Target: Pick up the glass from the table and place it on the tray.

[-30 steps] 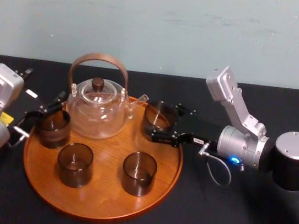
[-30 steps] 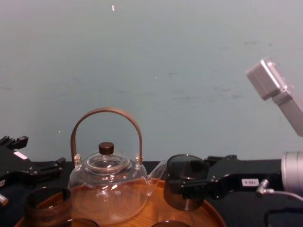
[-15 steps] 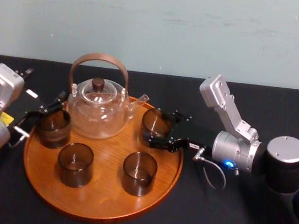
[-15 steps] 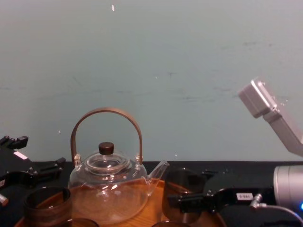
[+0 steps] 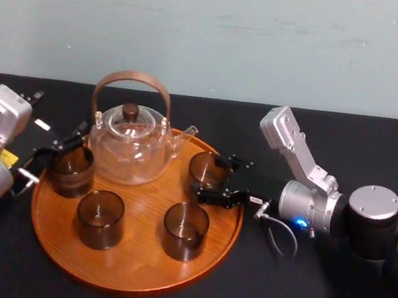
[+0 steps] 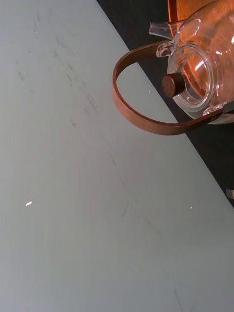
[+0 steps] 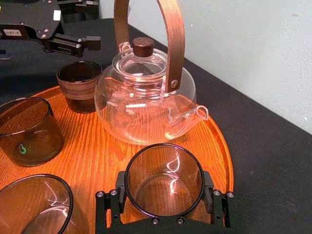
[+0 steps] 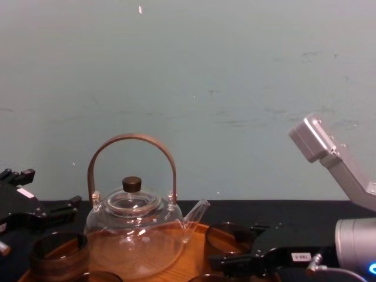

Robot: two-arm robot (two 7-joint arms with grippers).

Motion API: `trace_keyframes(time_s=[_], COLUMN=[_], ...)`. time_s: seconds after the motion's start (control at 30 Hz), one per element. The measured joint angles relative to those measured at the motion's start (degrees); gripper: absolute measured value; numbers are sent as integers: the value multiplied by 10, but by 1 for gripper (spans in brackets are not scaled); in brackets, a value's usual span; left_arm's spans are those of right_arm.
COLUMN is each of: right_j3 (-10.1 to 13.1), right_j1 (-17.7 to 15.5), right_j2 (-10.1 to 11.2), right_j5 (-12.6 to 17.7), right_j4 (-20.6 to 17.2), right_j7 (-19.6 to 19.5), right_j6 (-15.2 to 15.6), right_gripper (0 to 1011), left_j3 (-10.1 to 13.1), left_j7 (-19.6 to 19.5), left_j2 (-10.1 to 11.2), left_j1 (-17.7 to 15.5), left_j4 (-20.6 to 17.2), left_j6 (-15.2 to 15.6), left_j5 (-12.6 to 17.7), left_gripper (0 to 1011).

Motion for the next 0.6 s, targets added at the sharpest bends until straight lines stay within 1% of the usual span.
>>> trace_keyframes(time_s=[0.2,0.37,0.6], right_j3=[1,1,1], right_j1=[1,0,0], right_j2=[-4,-4,-4], right_j5=[-4,-10,-9], right_j4=[7,5,5], right_j7=[2,-2,-2], right_j6=[0,0,0], right_gripper=[904,904,905], left_j3=[0,0,0], left_j7=[0,0,0], left_j2=[0,0,0], left_j1=[0,0,0], left_j4=[0,0,0], left_j6=[0,0,0], left_j5=[0,0,0], left_gripper=[1002,1001,1001])
